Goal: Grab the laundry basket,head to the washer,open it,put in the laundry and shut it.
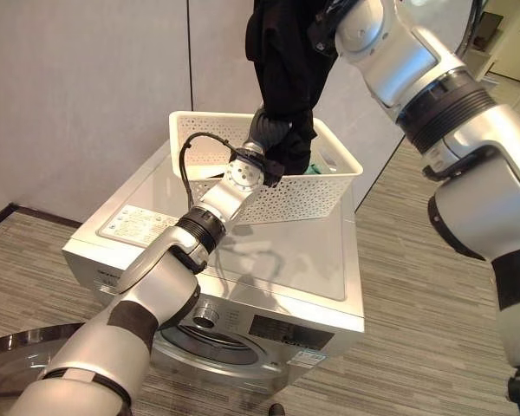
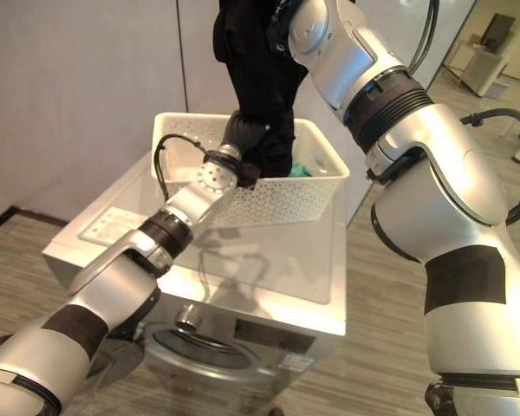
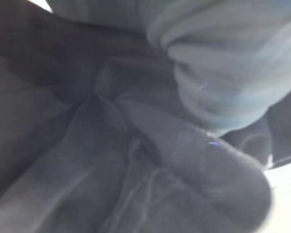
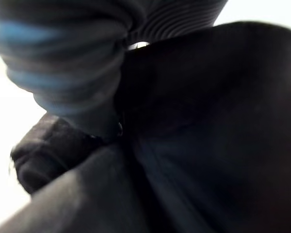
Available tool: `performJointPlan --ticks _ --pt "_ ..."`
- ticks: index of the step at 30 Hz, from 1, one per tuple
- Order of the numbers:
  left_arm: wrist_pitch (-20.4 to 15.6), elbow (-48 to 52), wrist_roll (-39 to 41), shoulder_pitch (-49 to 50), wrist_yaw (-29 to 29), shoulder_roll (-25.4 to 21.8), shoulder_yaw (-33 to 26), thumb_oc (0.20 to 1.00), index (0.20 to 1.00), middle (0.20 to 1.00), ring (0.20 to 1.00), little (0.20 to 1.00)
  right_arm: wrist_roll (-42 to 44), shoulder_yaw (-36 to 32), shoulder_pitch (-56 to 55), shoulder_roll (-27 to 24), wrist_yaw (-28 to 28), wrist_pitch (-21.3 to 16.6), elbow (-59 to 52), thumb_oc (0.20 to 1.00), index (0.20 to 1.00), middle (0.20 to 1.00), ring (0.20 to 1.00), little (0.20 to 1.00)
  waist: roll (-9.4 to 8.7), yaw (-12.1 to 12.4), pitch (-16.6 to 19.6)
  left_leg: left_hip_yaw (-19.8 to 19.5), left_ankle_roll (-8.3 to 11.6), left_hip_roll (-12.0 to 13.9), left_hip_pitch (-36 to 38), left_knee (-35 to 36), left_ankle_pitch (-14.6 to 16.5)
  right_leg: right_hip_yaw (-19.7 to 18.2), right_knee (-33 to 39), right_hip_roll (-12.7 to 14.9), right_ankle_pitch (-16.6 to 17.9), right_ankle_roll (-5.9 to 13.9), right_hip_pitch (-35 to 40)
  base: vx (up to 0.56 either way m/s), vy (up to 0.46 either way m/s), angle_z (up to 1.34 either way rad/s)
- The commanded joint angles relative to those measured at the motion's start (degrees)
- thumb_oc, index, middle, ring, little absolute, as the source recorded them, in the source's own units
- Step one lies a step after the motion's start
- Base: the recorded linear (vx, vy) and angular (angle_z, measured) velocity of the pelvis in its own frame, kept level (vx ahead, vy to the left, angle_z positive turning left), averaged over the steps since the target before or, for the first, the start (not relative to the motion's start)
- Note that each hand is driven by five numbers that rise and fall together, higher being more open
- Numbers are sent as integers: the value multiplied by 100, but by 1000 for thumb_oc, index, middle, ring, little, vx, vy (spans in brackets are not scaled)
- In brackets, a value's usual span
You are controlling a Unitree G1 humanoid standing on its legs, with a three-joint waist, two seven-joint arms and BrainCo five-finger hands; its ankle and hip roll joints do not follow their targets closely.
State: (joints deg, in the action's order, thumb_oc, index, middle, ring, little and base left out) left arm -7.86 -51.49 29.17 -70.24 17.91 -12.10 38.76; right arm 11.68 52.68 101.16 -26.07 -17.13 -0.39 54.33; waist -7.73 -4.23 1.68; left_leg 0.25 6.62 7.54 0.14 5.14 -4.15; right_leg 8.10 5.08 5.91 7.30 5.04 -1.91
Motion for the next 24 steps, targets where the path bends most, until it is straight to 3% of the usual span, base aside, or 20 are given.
performJointPlan --ticks 1,12,17,20,24 --pt "-466 -97 53 -610 104 -151 -199 200 200 200 200 200 655 -99 865 -340 -99 -430 510 1000 1000 1000 1000 1000 97 60 15 107 -97 51 455 -14 830 295 -8 187 -875 281 533 0 0 0" --pt "-523 419 9 -466 132 -1098 -551 200 200 200 200 200 1968 -996 -226 -1514 124 -925 -695 1000 1000 1000 1000 1000 320 -110 -36 314 -111 25 522 -14 853 181 -8 228 -803 325 500 -6 7 -8" --pt "-508 776 -169 -385 189 -1803 -795 200 200 200 200 200 1505 -1968 -1593 -2231 -118 -1017 -2011 1000 1000 1000 1000 1000 533 -207 -97 403 -154 -5 566 -14 884 101 -8 253 -773 337 475 0 12 -11" --pt "-522 1141 -367 -257 246 -2148 -994 200 200 200 200 200 731 -2810 -2849 -2509 -309 -896 -2851 1000 1000 1000 1000 1000 641 -232 -123 436 -186 -14 607 -14 908 76 -15 261 -780 338 481 10 -4 -7" --pt "-592 1326 -536 -451 355 -2412 -1176 200 200 200 200 200 29 -3702 -4198 -2527 -557 -814 -3046 1000 1000 1000 1000 1000 792 -250 -172 414 -227 -38 631 -14 913 100 -24 294 -820 341 504 2 -8 -1"
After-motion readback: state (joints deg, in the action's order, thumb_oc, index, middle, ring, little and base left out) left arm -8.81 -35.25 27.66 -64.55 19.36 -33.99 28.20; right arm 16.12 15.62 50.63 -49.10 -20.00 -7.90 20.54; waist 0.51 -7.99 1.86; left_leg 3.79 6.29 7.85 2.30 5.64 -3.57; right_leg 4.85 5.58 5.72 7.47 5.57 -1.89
